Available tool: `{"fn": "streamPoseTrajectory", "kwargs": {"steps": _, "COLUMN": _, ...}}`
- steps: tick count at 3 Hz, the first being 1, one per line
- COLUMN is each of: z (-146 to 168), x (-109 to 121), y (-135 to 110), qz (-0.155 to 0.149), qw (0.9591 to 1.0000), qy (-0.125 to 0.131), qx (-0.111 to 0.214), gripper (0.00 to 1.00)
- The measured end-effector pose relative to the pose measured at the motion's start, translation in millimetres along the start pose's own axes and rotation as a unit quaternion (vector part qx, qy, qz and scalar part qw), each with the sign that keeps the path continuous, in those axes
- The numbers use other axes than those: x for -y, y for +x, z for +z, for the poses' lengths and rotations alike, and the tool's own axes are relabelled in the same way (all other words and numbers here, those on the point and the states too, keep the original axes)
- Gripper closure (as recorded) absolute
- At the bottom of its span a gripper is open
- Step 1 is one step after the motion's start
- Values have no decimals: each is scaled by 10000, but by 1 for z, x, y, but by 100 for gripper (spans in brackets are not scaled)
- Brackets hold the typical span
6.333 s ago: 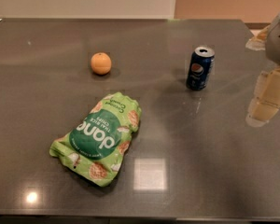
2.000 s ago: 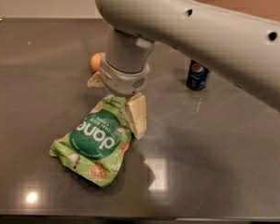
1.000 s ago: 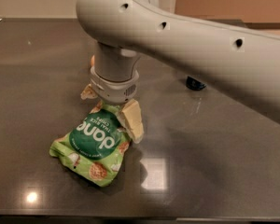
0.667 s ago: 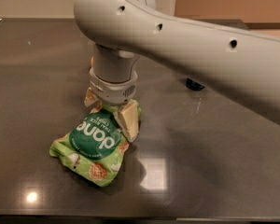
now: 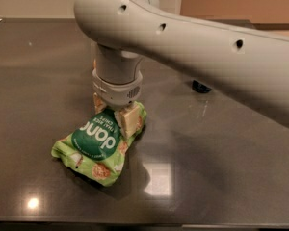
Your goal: Move green rice chip bag near pepsi can
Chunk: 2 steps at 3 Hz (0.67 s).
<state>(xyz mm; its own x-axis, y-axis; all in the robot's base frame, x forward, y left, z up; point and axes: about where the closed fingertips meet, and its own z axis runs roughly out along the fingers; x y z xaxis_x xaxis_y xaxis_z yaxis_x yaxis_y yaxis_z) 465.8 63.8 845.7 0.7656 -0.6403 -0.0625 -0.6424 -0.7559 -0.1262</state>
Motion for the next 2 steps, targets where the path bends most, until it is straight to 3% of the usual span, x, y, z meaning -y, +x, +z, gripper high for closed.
{"fn": "streamPoseTrajectory", "kwargs": {"steps": 1, "z": -13, "x": -4, "y": 11, "qz": 254, "qw": 9996, "qy": 80, "qx": -81, "gripper": 88}}
{"fn": "streamPoseTrajectory", "kwargs": {"steps": 2, "z": -30, "x": -11, "y": 31, "qz": 751, "qw": 9969, "qy": 193, "qx": -160, "gripper": 100}}
